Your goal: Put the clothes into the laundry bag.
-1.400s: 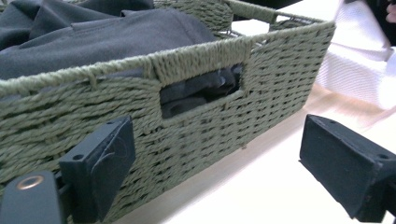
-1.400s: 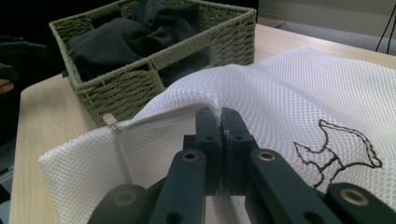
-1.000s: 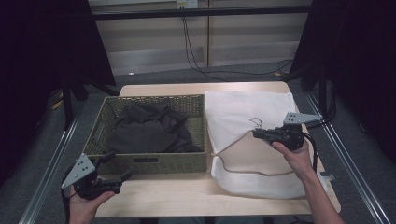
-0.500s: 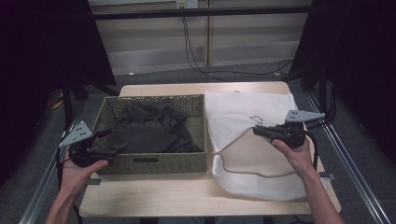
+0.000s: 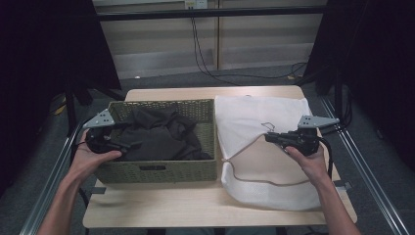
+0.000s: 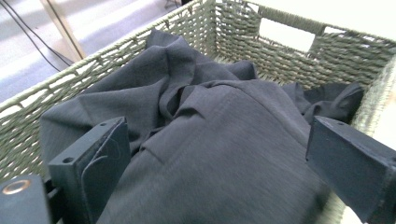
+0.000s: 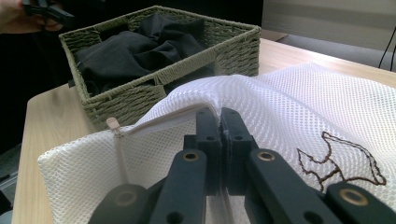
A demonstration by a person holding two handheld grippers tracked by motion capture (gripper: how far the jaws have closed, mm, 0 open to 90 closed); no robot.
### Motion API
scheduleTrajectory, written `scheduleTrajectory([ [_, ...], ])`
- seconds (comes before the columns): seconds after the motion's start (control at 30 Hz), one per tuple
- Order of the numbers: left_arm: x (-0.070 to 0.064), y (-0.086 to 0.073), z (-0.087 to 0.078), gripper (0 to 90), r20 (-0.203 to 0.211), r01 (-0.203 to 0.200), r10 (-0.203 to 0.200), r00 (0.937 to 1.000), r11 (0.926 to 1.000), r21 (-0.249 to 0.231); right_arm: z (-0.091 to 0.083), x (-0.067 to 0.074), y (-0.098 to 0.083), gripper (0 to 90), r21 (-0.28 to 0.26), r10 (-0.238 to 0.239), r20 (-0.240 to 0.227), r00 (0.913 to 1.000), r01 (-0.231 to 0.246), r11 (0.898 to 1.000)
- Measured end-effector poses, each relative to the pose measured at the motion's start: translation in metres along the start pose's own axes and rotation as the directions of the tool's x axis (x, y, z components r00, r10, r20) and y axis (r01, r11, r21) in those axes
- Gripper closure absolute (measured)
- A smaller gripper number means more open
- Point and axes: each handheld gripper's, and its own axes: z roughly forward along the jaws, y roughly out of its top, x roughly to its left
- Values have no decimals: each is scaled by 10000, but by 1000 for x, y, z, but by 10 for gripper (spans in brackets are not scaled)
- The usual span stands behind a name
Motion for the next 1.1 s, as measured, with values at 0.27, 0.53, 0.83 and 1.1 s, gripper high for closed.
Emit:
scheduleTrajectory([
  [0.27,12,-1,43,45,787,130,-219,9967,9937,1113,5,0,-3,878,244,16,-73,10000,-14,9997],
  [0.53,14,-8,59,45,1890,7,-321,9814,9865,1636,5,-2,-4,878,271,44,-64,10000,-43,9996],
  [0.83,11,-9,73,0,2369,-884,262,9712,9626,2560,9,-1,-6,878,461,-3,-126,9999,9,9989],
  [1.1,19,-15,91,0,1976,-1340,722,9776,9377,3205,11,-1,-7,877,574,-41,-84,10000,45,9983],
])
